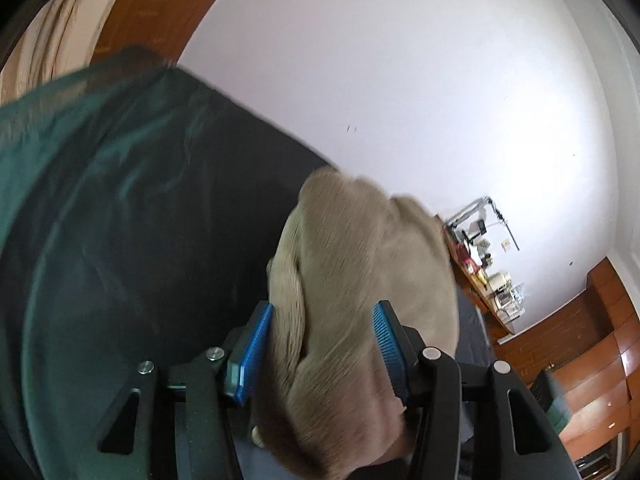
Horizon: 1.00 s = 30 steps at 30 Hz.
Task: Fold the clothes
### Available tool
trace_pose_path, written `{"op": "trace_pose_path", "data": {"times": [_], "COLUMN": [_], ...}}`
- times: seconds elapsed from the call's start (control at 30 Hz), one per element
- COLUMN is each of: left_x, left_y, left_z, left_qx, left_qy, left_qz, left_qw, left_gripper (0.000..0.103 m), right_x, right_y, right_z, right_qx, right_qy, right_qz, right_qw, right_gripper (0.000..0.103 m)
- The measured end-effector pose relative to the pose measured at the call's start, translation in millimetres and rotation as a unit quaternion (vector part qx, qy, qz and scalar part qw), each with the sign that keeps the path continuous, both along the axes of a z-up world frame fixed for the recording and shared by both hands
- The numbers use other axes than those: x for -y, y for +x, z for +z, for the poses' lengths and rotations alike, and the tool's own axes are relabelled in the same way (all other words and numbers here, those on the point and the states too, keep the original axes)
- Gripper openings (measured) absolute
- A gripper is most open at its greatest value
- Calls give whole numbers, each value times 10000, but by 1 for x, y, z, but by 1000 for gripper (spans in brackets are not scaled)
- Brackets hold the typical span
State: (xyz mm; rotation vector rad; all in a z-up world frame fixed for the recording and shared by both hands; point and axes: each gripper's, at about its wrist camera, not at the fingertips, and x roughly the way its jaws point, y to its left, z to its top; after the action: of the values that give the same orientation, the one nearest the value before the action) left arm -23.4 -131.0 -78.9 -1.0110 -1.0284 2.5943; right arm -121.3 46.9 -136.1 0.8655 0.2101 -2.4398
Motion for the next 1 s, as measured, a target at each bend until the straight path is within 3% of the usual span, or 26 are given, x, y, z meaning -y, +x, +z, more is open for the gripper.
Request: {"op": "trace_pose_path", "data": {"times": [0.2,0.33,0.53,0.7,0.8,0.93,1.0], "left_x": [-37,-68,-105,-103,-103,-94,-84], "left_y": [-38,-72,-125,-173,-182,-186,-192], "left_z": [10,21,20,-24,-34,-45,-56], "left_qx": [59,367,809,1416,1408,1299,1232], "left_qy": [161,357,278,-85,-182,-25,249], "left_qz": [-334,-995,-1433,-1009,-1008,-923,-897], "left_qw": [9993,9937,9860,9847,9847,9872,9880], "left_gripper": [54,54,54,54,54,53,53], "right_x": [1,2,2,3,4,6,7], "right_y": [0,-1,-4,-5,-5,-5,-4], "right_z": [2,2,2,3,3,3,3], "right_qx": [1,9,32,46,46,42,35], "right_qy": [-84,-100,-137,-156,-154,-120,-104], "right_qz": [19,31,53,89,130,155,179], "right_qw": [10000,9999,9999,9998,9998,9998,9998], "right_gripper": [91,92,94,96,97,99,99]}}
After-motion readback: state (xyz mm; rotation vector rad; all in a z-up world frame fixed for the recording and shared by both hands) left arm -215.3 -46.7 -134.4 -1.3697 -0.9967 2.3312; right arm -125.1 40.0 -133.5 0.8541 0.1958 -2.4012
